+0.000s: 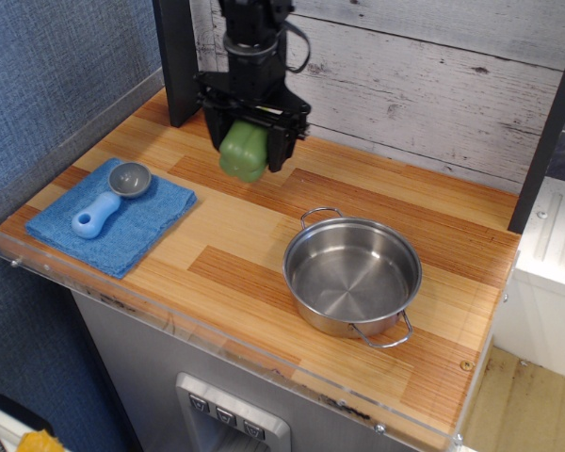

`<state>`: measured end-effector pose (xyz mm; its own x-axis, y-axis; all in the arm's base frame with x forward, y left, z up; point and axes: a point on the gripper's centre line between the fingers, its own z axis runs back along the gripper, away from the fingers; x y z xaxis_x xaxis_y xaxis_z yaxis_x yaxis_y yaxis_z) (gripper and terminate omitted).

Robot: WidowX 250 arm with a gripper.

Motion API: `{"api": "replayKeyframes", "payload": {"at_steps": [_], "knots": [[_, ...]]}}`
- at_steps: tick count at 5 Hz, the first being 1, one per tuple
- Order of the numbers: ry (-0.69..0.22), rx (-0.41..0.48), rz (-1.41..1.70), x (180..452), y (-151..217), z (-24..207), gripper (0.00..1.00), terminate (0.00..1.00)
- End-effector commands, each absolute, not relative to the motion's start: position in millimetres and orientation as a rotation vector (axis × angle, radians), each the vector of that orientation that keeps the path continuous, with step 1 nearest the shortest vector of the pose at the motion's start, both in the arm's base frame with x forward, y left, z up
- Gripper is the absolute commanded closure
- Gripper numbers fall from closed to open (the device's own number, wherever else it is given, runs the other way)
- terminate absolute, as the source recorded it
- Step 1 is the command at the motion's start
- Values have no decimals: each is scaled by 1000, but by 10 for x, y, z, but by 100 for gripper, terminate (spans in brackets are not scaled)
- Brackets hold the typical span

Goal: Move the pepper to above the top right of the blue cloth

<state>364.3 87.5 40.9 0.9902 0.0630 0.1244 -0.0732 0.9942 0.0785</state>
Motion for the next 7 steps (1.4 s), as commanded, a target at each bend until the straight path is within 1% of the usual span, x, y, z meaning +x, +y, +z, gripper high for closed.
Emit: {"api": "replayKeyframes", "payload": {"at_steps": [1,2,3,4,5,6,7], "knots": [[-193,34,73,3812,1134,507,100,0],[-201,-10,20,3872,1186,487,100,0],[-178,-28,-64,3881,1188,451,100,0],[-166,-27,-83,3876,1173,434,100,0],[-141,-14,-83,3860,1160,450,0,0],[-137,6,-91,3840,1150,523,0,0],[-138,-3,-96,3834,1118,607,0,0]]}}
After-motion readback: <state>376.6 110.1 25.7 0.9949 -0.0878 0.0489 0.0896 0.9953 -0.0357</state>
